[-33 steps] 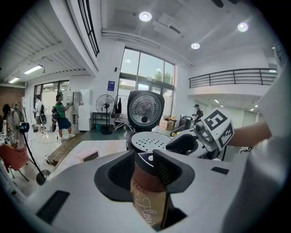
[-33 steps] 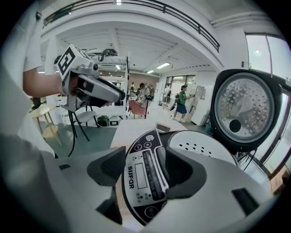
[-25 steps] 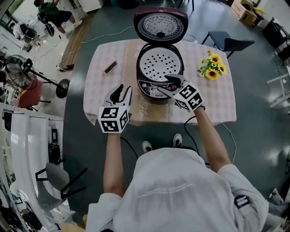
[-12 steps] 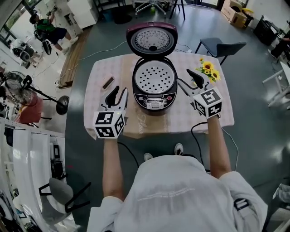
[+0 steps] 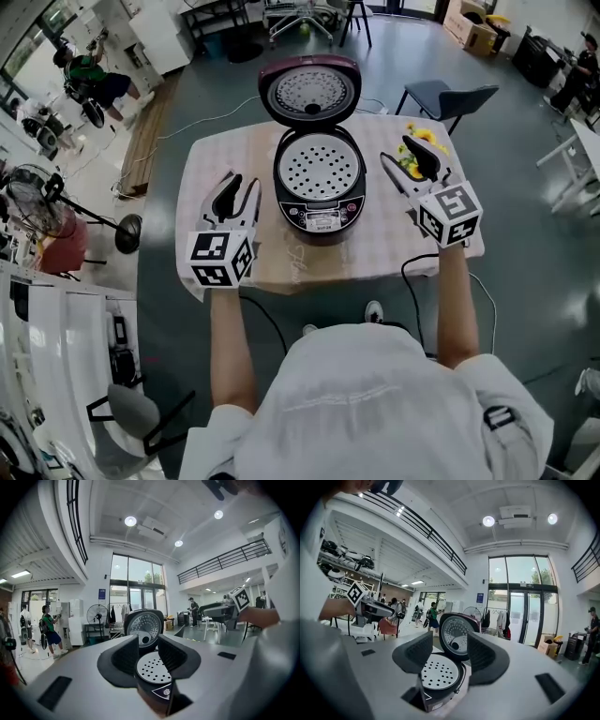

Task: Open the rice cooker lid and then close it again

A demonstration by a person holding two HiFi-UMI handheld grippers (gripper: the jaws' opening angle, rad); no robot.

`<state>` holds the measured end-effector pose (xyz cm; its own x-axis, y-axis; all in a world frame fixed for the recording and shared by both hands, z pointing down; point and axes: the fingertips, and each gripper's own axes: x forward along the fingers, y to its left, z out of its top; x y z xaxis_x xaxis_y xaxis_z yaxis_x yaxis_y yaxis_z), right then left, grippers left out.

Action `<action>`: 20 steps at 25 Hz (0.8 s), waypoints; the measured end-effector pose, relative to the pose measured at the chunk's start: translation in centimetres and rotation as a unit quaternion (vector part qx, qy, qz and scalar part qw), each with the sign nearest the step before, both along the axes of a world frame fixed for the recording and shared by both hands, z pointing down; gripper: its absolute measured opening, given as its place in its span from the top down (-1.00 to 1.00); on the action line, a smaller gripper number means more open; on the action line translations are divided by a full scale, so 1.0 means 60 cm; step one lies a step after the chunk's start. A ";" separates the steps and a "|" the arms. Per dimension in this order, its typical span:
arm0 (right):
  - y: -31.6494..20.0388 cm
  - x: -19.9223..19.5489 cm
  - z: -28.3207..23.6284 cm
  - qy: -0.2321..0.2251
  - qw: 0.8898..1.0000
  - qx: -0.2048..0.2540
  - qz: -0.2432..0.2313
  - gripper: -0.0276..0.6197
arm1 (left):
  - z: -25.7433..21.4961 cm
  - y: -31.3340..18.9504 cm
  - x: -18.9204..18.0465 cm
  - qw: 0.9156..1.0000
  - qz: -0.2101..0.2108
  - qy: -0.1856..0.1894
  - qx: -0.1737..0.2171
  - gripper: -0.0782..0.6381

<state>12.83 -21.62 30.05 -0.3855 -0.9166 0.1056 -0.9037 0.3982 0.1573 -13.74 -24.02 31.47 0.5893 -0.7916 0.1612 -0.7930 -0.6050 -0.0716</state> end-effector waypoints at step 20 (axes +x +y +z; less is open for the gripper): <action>0.035 -0.088 -0.004 0.014 1.000 -0.012 0.018 0.18 | 0.003 -0.010 -0.029 0.995 0.092 -0.033 0.001 0.40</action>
